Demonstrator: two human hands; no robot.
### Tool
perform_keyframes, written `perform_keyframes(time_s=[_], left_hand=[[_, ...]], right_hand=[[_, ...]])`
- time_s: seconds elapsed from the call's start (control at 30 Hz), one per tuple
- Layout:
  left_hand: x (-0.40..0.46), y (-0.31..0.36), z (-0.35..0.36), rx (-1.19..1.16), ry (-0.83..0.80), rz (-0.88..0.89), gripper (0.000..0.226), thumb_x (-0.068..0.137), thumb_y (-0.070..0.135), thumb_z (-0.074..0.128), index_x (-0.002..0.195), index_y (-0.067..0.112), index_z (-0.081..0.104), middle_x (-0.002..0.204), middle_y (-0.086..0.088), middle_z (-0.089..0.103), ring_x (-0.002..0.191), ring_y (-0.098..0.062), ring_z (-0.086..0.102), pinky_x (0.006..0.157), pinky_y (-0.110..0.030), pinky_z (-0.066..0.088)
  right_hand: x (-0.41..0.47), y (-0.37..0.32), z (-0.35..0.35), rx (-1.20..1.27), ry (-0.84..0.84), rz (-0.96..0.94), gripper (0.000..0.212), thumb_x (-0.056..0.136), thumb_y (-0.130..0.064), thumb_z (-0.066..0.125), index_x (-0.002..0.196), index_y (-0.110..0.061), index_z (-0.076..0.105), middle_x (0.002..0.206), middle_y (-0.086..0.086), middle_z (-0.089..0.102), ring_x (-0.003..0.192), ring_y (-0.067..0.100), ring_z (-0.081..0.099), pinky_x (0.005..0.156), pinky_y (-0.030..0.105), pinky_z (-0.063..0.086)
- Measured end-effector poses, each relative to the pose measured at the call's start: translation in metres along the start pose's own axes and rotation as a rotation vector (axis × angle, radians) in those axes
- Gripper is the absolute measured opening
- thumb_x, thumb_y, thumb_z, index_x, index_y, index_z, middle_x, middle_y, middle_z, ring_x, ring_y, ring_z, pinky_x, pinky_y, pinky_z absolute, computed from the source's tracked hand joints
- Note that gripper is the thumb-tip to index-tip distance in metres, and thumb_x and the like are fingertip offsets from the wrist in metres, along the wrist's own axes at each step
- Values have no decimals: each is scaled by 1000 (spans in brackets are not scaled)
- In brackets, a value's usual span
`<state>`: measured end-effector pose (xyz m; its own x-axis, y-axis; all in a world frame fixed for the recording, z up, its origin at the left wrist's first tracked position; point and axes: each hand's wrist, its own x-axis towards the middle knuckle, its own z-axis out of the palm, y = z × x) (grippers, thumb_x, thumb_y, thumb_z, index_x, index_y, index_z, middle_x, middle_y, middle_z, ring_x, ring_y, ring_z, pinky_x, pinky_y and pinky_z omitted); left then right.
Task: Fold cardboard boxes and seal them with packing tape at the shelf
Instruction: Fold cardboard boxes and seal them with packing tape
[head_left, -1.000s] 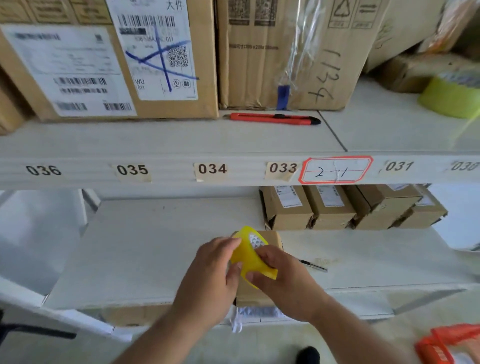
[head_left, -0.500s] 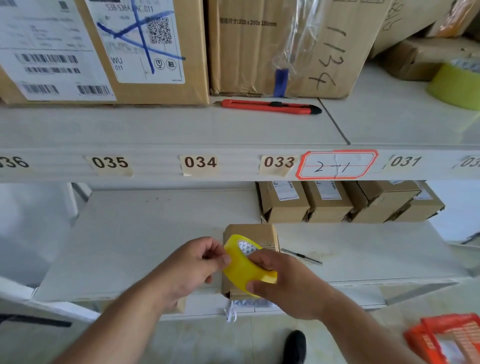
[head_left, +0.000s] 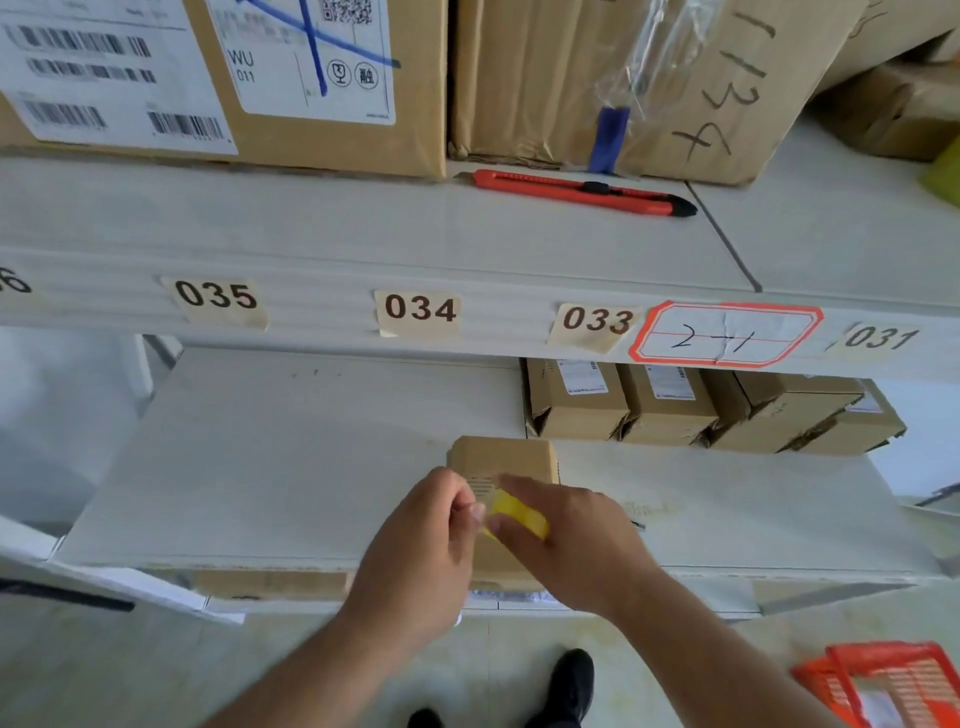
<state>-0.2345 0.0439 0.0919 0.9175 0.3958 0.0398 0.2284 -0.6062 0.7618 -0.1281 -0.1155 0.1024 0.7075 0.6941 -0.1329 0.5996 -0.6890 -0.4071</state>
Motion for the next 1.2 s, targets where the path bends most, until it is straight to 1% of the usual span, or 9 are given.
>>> perform_keyframes(time_s=[0.07, 0.2, 0.33, 0.47, 0.53, 0.7, 0.8, 0.97, 1.2], left_hand=[[2, -8, 8, -192, 18, -150, 20, 101, 24, 61, 87, 29, 49, 74, 3, 64, 64, -13, 59, 56, -28, 45], [5, -20, 25, -474, -52, -395, 14, 98, 14, 66, 102, 27, 63, 80, 4, 71, 66, -7, 66, 68, -28, 52], [3, -19, 37, -556, -21, -438, 15, 97, 17, 69, 83, 18, 74, 63, 8, 67, 56, -6, 57, 58, -19, 46], [14, -30, 47, -529, 88, -579, 21, 98, 15, 66, 77, 12, 71, 51, 5, 56, 45, -8, 46, 50, -22, 39], [23, -41, 46, -560, 96, -664, 21, 98, 14, 64, 79, 10, 71, 52, 2, 56, 44, -12, 44, 52, -25, 39], [50, -69, 38, -521, 207, -699, 21, 99, 18, 66, 82, 7, 72, 58, 4, 66, 46, -14, 47, 52, -26, 42], [65, -85, 48, -488, 195, -732, 22, 99, 18, 64, 84, 4, 71, 63, -1, 65, 54, -17, 50, 53, -24, 43], [81, -101, 77, -552, 84, -853, 16, 98, 18, 62, 87, 9, 68, 82, -7, 67, 73, -20, 60, 63, -30, 53], [90, -97, 91, -497, 73, -827, 23, 101, 17, 59, 81, 8, 66, 74, -13, 58, 69, -22, 52, 58, -25, 44]], right_hand=[[3, 1, -3, -13, -40, -3, 53, 98, -71, 44, 147, -51, 49, 139, -18, 65, 123, 13, 63, 95, 28, 49], [3, 4, -6, -78, -114, 6, 45, 100, -66, 46, 143, -53, 52, 132, -13, 69, 117, 16, 65, 91, 27, 48], [5, 11, -3, -158, -181, 8, 50, 98, -70, 44, 142, -47, 51, 130, -9, 70, 113, 18, 66, 92, 30, 51], [17, 31, -8, 180, -299, 198, 44, 80, -82, 58, 116, -56, 63, 107, -15, 70, 95, 6, 66, 86, 32, 56], [29, 47, -14, 309, -328, 245, 50, 68, -87, 60, 100, -50, 69, 98, -15, 70, 88, 3, 67, 79, 33, 59], [54, 108, -24, -228, -384, 183, 65, 79, -91, 45, 82, -28, 64, 86, -9, 62, 85, 13, 60, 71, 33, 47], [68, 141, -21, -280, -367, 237, 69, 83, -92, 31, 75, -30, 60, 86, -9, 61, 88, 16, 58, 74, 35, 46], [89, 172, 5, -365, -330, 265, 85, 73, -97, 20, 96, -31, 68, 101, -10, 66, 95, 17, 60, 76, 35, 45], [99, 185, 19, -399, -334, 323, 84, 73, -100, 31, 106, -32, 68, 102, -11, 66, 96, 16, 62, 74, 35, 44]])
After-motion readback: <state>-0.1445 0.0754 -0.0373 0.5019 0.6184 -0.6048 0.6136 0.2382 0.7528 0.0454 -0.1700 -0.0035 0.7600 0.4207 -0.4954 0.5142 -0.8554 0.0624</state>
